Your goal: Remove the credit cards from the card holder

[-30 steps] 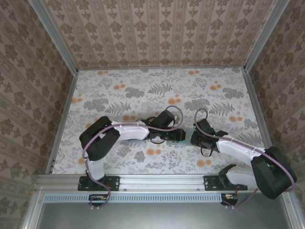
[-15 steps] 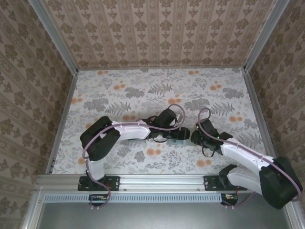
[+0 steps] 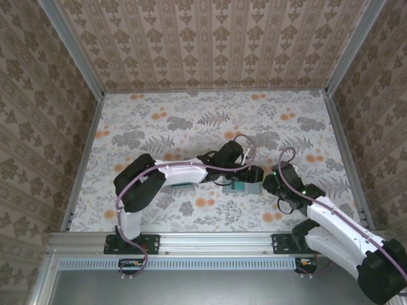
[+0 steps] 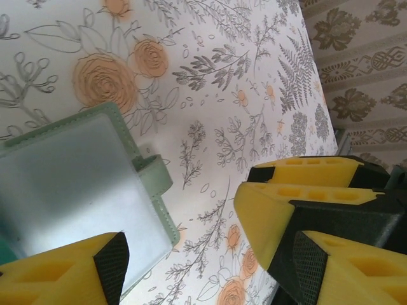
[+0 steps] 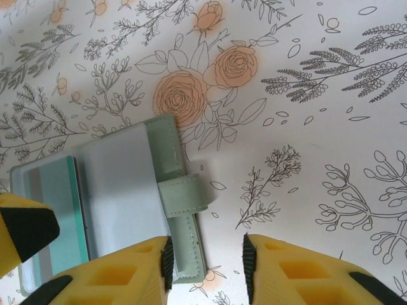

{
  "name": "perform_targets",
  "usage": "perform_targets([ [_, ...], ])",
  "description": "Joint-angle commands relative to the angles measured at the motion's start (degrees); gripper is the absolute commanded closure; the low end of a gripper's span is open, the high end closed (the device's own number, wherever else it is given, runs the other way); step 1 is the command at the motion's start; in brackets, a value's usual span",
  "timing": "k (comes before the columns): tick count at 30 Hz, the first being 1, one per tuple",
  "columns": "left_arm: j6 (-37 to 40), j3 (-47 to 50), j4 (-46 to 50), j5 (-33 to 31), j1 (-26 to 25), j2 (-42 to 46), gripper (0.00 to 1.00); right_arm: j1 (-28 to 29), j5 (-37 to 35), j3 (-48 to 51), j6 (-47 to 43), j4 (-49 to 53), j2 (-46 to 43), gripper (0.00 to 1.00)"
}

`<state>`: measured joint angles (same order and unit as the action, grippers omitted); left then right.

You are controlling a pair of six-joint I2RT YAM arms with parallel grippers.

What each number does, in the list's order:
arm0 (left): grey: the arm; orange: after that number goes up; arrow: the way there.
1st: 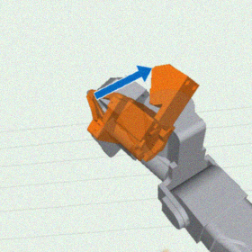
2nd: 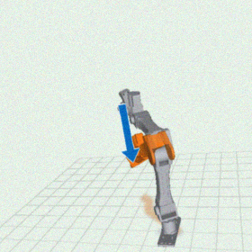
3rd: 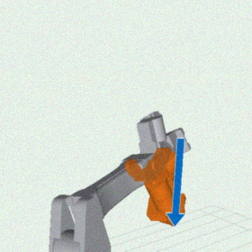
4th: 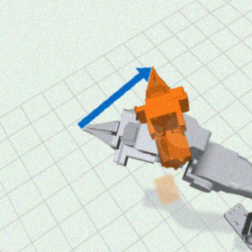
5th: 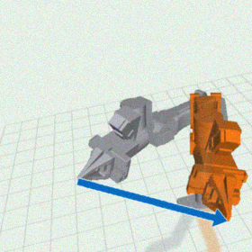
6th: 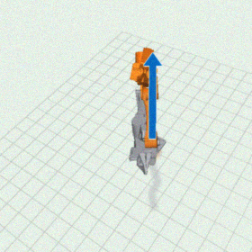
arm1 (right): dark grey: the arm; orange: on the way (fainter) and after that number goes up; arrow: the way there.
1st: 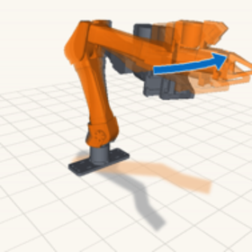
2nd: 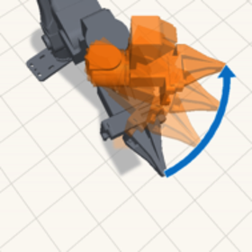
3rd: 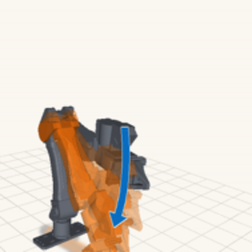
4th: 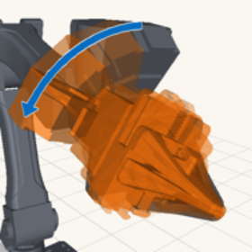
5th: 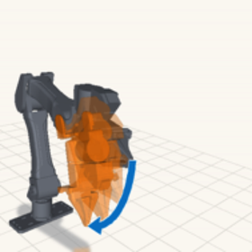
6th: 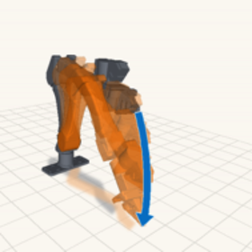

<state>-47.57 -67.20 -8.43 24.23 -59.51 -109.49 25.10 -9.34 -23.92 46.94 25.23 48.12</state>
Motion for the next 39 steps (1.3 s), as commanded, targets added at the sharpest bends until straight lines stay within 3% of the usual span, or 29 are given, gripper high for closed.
perform_targets([
  [1,0.7,3.8,1.0,-1.3,2.0,4.9,0.29,-0.2,4.6,0.3,-2.4,-3.0,1.3,0.66],
  [4,2.2,6.9,3.4,-3.1,3.7,8.2,0.35,-0.1,9.5,-0.3,-3.6,-7.5,2.6,0.7],
  [6,3.3,8.3,5.8,-4.6,4.9,9.4,0.45,0.2,11.8,-1.0,-4.2,-9.8,3.6,0.72],
  [9,3.7,10.6,7.0,-6.0,6.7,10.3,0.64,0.8,16.4,-2.2,-5.3,-13.6,6.3,0.74],
  [11,3.7,11.4,7.1,-5.9,7.5,9.8,0.87,1.1,19.0,-2.9,-5.2,-16.3,9.1,0.77],
  [13,3.8,11.1,7.3,-5.4,7.8,8.4,1.0,1.2,20.9,-3.1,-4.6,-18.8,11.7,0.78],
  [24,2.7,9.6,8.0,-5.2,7.2,3.8,1.0,1.0,24.6,-4.8,-2.9,-24.7,24.6,0.86],
  [39,2.7,8.5,12.2,-7.4,6.0,2.6,1.0,0.0,24.8,-4.8,-2.4,-26.3,30.2,0.8],
])
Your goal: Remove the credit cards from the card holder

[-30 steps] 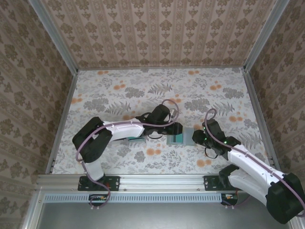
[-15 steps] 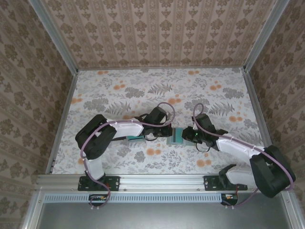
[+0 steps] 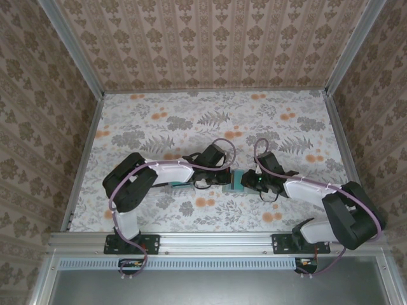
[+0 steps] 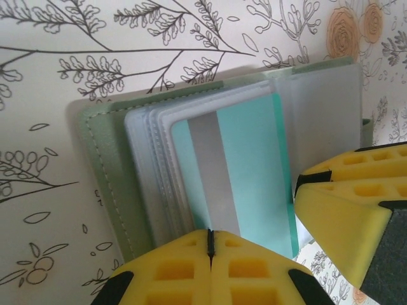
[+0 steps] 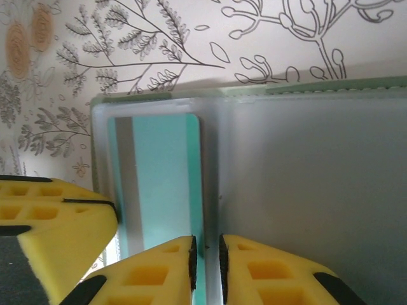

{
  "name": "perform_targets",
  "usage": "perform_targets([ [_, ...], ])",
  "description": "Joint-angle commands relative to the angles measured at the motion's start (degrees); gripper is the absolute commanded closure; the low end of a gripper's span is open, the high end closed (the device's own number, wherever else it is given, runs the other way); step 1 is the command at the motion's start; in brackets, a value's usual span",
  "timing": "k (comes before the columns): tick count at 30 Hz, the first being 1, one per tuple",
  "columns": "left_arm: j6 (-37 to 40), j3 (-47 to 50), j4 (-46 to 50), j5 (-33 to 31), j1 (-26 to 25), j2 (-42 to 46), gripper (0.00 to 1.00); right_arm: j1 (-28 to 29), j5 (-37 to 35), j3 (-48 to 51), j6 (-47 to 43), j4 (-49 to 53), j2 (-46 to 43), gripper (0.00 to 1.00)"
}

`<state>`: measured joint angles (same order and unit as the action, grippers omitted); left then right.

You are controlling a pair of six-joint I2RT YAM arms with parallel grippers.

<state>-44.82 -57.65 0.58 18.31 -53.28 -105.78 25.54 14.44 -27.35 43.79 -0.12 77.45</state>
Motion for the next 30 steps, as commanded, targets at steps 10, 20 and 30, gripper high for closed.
perform_targets([
  [10,0.1,-2.2,3.7,-1.3,-0.6,-2.2,1.0,-0.8,4.8,-0.7,1.7,-4.8,1.8,0.8],
  [20,0.2,-2.3,4.3,-1.6,-0.8,-2.2,1.0,-1.4,5.2,0.1,2.3,-5.3,3.6,0.92],
  [30,0.2,-3.5,8.7,-3.8,-0.5,-2.9,1.0,-4.8,4.7,3.0,2.2,-3.7,0.1,1.0],
])
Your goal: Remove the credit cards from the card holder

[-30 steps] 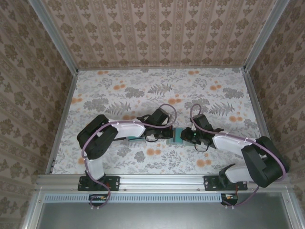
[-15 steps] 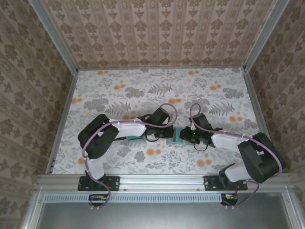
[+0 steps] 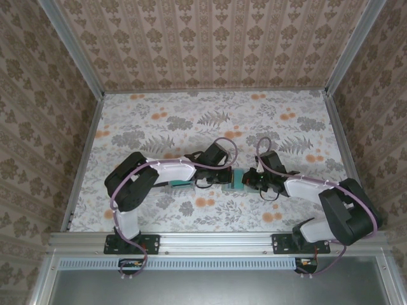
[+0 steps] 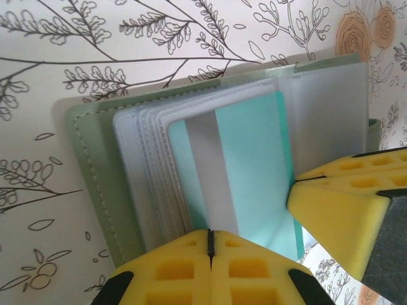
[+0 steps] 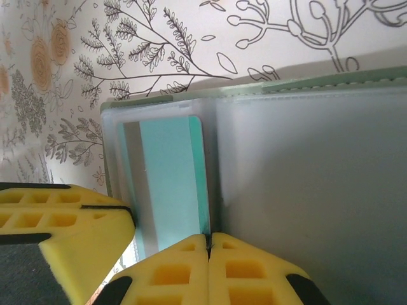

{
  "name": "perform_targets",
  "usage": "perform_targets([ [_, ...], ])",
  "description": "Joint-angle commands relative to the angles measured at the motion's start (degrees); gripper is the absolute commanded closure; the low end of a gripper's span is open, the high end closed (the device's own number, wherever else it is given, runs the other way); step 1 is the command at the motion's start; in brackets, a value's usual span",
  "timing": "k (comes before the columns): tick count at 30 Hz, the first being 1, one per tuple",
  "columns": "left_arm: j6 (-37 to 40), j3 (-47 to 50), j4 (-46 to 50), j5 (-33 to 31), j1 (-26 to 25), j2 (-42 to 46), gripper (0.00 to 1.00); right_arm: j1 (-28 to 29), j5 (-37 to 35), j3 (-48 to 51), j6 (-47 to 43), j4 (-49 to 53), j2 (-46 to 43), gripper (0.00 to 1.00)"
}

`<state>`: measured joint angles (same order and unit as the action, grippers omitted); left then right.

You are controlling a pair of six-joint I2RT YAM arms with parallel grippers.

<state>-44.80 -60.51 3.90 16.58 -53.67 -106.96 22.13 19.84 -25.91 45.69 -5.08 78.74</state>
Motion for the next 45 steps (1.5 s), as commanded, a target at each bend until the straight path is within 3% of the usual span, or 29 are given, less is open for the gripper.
perform_targets([
  [1,0.1,-0.7,5.5,-2.3,-0.1,-1.8,1.0,-1.9,-0.7,2.0,0.3,1.2,-1.3,1.0],
  [14,0.3,-1.2,7.1,-2.4,0.6,-2.0,1.0,-6.1,0.9,4.1,-1.0,3.0,-3.8,1.0],
  [25,1.3,-3.4,7.5,-1.7,-0.3,1.1,0.98,-5.0,5.5,3.1,-1.5,-1.0,-2.5,1.0],
  [35,2.0,-6.4,7.8,-0.8,-1.9,2.1,0.86,-5.0,4.6,3.4,-1.5,-0.9,-3.3,1.0],
  [45,0.9,-7.6,7.6,-0.7,-2.7,-2.1,0.9,-5.0,4.4,2.9,-1.9,0.2,-4.1,1.0],
])
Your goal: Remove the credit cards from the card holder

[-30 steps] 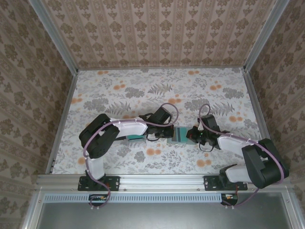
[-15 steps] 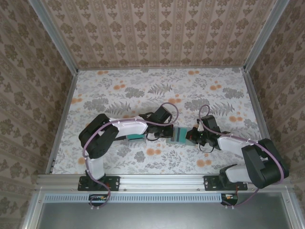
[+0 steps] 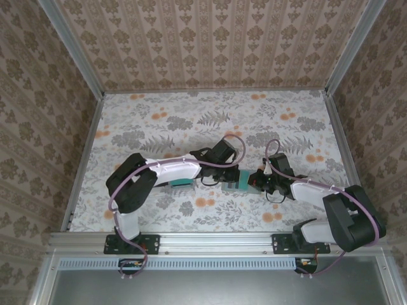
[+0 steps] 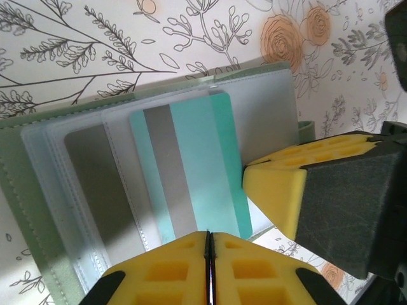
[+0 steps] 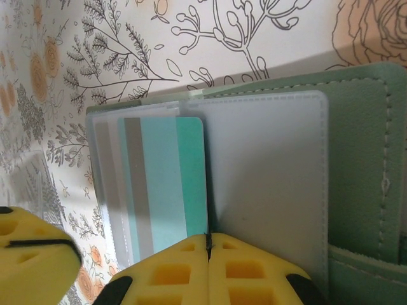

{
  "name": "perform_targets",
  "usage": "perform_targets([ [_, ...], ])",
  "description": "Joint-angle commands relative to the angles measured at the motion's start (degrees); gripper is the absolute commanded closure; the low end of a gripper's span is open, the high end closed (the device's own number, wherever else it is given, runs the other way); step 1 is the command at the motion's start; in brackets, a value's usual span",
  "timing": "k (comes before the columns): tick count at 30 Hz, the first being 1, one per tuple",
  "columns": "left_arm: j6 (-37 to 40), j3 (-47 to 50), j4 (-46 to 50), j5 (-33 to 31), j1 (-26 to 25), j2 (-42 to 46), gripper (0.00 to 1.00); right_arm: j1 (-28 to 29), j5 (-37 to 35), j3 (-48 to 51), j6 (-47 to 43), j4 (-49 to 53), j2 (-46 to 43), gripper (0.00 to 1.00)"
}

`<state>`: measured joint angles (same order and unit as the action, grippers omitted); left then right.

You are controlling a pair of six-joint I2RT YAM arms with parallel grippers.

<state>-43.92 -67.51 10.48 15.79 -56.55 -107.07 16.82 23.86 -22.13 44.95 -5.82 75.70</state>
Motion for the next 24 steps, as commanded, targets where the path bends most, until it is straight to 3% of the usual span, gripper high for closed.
perform_targets([
  [1,-0.2,-0.1,1.0,-0.2,0.3,-2.1,0.9,0.3,0.3,-0.9,-1.3,1.1,-1.2,1.0],
  [5,-0.7,1.3,1.8,-0.8,1.0,-3.1,0.93,0.3,0.7,-1.0,-1.5,0.9,-1.0,1.0],
  [7,-0.9,1.9,2.0,-1.1,1.1,-3.3,0.94,0.3,1.2,-1.0,-1.5,0.3,-0.5,0.89],
  [10,-0.9,2.2,2.3,-1.1,1.3,-3.8,0.95,0.3,2.2,-1.0,-1.2,-1.0,0.5,0.8],
  [15,-1.0,2.2,2.3,-0.7,1.3,-4.1,0.95,0.3,3.0,-1.1,-0.8,-3.0,2.5,0.75],
  [20,-1.0,2.3,2.4,-0.7,1.2,-3.9,0.96,0.3,3.3,-1.3,-0.4,-4.1,3.6,0.79],
  [24,-1.0,2.2,2.9,-1.0,1.2,-3.8,0.97,0.3,1.6,-1.3,-0.5,-2.4,3.5,0.99],
])
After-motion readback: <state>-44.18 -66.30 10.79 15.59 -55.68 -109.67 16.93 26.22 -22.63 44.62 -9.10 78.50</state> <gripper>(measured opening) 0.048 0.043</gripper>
